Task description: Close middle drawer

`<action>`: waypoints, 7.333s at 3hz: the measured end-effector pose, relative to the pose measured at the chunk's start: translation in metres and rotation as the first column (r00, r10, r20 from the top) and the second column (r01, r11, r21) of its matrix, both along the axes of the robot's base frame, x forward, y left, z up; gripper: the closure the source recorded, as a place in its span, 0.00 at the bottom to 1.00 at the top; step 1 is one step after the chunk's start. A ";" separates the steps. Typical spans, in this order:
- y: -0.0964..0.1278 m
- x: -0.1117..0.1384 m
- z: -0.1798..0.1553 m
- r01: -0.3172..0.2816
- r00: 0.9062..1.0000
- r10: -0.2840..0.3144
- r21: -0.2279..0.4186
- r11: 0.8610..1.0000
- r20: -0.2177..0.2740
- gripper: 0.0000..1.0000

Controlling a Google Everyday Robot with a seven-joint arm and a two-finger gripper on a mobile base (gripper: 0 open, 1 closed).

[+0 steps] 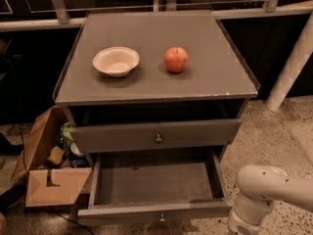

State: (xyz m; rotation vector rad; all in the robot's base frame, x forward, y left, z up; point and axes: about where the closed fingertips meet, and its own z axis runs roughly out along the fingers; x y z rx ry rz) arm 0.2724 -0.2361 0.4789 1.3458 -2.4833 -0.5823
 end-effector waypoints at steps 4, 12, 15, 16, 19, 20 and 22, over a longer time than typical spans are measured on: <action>0.024 0.054 -0.051 0.092 0.992 -0.098 0.079 0.993 0.085 1.00; 0.026 0.200 -0.078 0.255 0.916 -0.263 0.069 0.965 0.302 1.00; 0.031 0.264 -0.089 0.332 0.867 -0.348 0.109 0.937 0.355 1.00; 0.032 0.271 -0.088 0.339 0.860 -0.356 0.113 0.934 0.366 1.00; 0.027 0.307 -0.086 0.377 0.818 -0.396 0.132 0.917 0.416 1.00; 0.023 0.316 -0.085 0.390 0.804 -0.408 0.134 0.911 0.433 1.00; 0.013 0.285 -0.082 0.400 0.829 -0.416 0.124 0.908 0.373 1.00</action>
Offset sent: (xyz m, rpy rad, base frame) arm 0.0019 0.0154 -0.0320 0.0731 0.0408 -0.0636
